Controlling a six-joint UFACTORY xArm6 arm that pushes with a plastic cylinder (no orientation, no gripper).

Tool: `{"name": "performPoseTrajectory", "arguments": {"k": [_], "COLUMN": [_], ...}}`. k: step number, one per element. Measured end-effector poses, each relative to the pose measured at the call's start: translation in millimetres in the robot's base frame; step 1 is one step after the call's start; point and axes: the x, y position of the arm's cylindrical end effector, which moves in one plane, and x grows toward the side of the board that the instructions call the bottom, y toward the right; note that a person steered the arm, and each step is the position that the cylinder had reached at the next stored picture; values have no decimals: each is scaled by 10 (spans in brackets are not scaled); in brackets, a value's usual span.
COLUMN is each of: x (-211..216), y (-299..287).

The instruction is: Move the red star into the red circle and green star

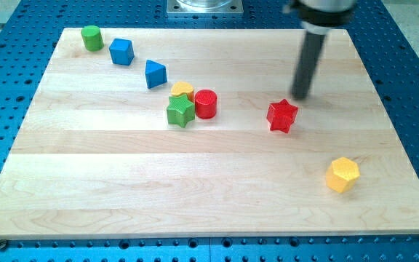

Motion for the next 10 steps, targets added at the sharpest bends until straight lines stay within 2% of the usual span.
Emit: {"name": "performPoseTrajectory", "arguments": {"k": [1,2,3,4,6,7,8,9,10], "x": [500,514,674,1113,836,974,1127,727,980], "y": [-195,-775,-1033,-496,-1764,-1993,-1227,-287,908]}}
